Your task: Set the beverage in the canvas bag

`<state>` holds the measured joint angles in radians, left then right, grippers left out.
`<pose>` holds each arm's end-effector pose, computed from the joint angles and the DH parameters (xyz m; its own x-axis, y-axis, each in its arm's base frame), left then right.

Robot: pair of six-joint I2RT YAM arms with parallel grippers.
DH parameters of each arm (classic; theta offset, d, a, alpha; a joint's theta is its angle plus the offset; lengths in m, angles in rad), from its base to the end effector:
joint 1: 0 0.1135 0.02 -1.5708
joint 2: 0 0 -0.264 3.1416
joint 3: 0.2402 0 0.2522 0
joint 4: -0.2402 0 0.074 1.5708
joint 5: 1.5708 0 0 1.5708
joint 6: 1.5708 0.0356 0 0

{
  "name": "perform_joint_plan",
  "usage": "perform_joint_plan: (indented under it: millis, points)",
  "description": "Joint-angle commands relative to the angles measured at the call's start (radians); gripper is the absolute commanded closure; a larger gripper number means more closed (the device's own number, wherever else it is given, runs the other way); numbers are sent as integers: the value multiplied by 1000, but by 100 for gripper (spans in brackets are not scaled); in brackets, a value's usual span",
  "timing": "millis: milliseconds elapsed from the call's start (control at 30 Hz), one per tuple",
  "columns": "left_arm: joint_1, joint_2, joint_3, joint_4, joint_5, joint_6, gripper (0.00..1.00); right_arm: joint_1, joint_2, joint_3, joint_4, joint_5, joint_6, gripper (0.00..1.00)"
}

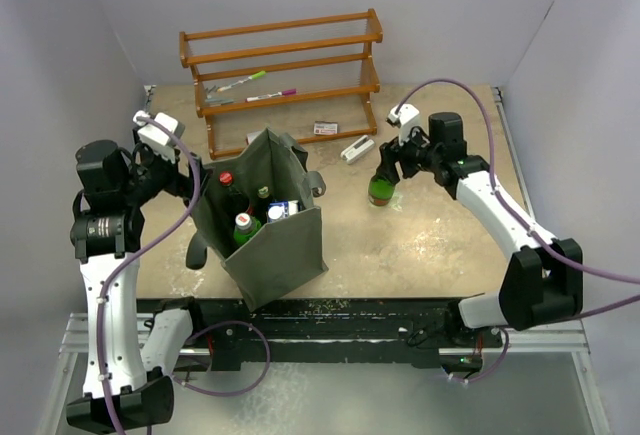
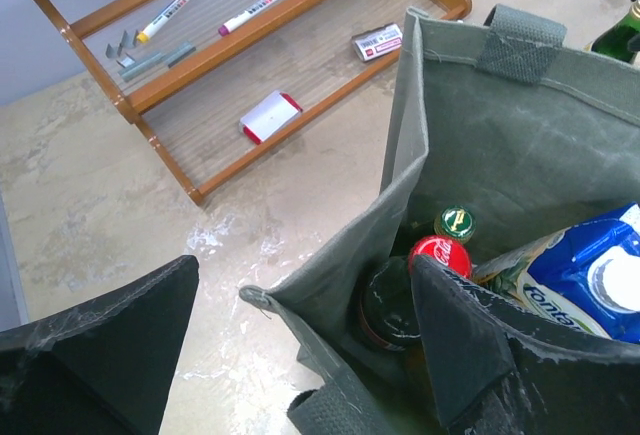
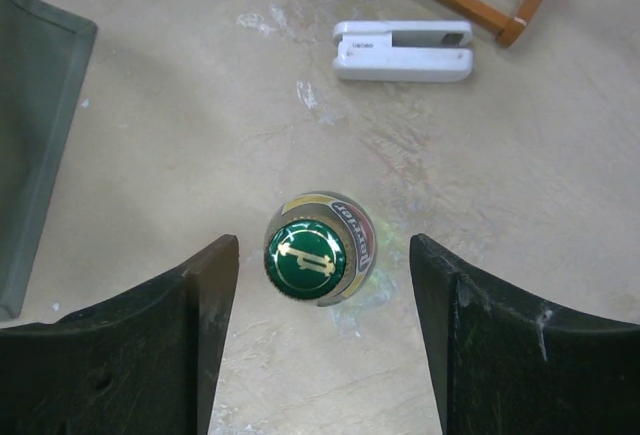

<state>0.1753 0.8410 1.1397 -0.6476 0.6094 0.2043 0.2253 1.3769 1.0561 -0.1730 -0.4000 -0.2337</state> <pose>0.1586 0.0074 0.4044 -0.2512 0.1245 -0.9599 0.4469 0.8946 -0.0009 0.3035 0.0838 0.3016 -0.3244 -0.2932 -0.8993 -0.6323 0.7743 -0.0244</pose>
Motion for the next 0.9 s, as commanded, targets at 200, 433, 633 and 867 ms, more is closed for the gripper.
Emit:
perform_joint_plan:
  millis: [200, 433, 633, 867]
  points:
    - [8, -26, -32, 53, 6, 13, 9, 42, 67, 38, 32, 45, -39, 37]
    - [9, -31, -51, 63, 1, 15, 9, 43, 65, 47, 37, 46, -41, 38]
    - [9, -43, -63, 65, 2, 15, 9, 51, 56, 53, 35, 47, -42, 47]
    - [10, -59, -69, 61, 5, 12, 8, 51, 46, 51, 32, 44, -44, 59]
